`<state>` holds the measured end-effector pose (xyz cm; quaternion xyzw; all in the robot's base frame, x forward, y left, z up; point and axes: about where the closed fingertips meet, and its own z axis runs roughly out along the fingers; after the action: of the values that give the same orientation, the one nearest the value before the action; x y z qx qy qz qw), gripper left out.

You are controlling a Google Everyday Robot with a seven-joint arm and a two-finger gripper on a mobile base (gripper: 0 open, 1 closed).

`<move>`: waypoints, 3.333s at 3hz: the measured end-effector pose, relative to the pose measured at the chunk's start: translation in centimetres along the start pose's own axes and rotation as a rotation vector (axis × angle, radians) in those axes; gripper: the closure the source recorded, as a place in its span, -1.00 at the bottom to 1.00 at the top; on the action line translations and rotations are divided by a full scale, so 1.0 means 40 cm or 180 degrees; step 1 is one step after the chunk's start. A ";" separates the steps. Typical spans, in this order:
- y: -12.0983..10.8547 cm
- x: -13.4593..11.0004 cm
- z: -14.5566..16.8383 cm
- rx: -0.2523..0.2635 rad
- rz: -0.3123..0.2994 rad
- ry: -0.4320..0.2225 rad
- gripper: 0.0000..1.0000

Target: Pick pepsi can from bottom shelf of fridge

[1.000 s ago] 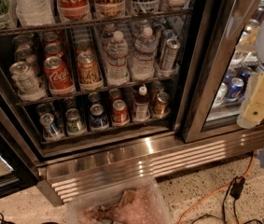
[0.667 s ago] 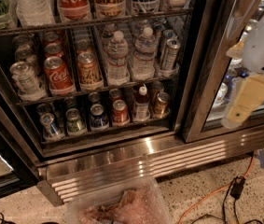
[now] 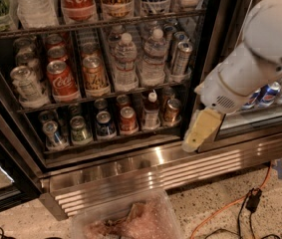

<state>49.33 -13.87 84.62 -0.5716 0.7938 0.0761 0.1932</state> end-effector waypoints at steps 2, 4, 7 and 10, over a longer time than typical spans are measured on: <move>-0.009 0.000 0.013 0.0013 0.0037 -0.0041 -1.00; 0.021 -0.071 0.213 -0.0161 0.0130 -0.0405 -1.00; 0.038 -0.127 0.300 -0.0027 0.0261 -0.0726 -1.00; 0.134 -0.191 0.716 -0.0705 0.0488 -0.0981 -1.00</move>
Offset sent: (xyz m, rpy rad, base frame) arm 0.0105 -0.0040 -0.0063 0.0342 -0.0072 -0.0359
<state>52.68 4.43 60.92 -0.5088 0.7828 0.2639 0.2421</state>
